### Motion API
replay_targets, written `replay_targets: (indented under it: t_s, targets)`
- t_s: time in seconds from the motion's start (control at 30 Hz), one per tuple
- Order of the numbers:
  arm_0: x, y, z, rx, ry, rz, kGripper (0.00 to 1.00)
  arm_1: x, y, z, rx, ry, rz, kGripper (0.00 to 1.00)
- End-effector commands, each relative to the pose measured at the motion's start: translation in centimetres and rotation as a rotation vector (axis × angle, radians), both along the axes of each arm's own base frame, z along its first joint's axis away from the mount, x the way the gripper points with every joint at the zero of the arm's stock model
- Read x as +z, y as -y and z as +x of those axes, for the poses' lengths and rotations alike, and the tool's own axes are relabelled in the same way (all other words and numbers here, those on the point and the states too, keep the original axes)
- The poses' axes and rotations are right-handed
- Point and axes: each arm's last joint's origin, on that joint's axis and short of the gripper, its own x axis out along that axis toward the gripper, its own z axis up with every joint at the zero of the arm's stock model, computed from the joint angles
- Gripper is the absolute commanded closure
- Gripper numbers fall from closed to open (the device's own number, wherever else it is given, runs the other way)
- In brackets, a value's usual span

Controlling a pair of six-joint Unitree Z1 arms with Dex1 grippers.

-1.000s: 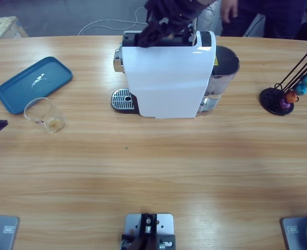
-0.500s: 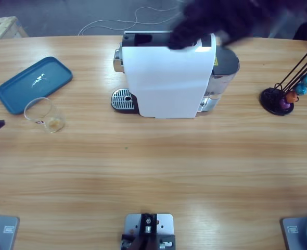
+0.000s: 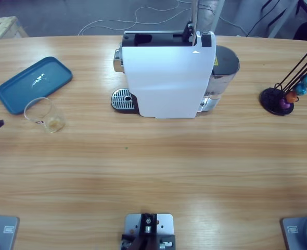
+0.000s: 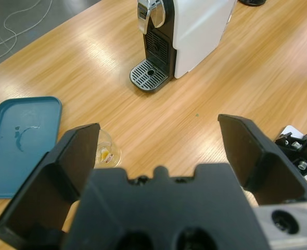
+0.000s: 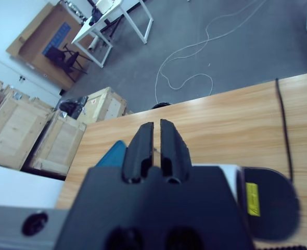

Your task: Pour coffee

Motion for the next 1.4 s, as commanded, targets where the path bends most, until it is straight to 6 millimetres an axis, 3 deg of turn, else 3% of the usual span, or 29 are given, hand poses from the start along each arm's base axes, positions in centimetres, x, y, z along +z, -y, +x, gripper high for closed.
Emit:
replay_targets:
  t_s: [0.03,0.2,0.33,0.7,0.83,1.0,1.4]
  targets:
    - [-0.8,-0.6,-0.8,-0.008,-0.027,0.009,0.023,-5.9,-5.7,2.6,0.072,-0.126,-0.059,1.000]
    - [-0.8,-0.7,-0.9,-0.010,-0.024,0.007,0.023,-5.7,-8.2,0.4,0.173,-0.096,-0.056,1.000]
    - [-0.9,-0.8,-1.0,-0.010,-0.027,0.006,0.023,-7.2,-11.3,-1.2,0.235,-0.105,-0.091,1.000]
    - [-1.3,-1.4,-1.7,-0.012,-0.044,0.027,0.023,-12.9,-14.2,-0.1,0.284,-0.194,-0.214,1.000]
    - [-1.5,-1.3,-1.6,-0.010,-0.053,0.033,0.023,-15.1,-14.7,0.4,0.299,-0.237,-0.276,1.000]
    - [-1.0,-1.2,-1.4,-0.012,-0.046,0.030,0.023,-19.7,-15.1,0.7,0.296,-0.325,-0.366,1.000]
    - [-0.9,-1.0,-1.2,0.006,-0.057,0.019,0.023,-24.1,-14.2,1.3,0.280,-0.487,-0.511,1.000]
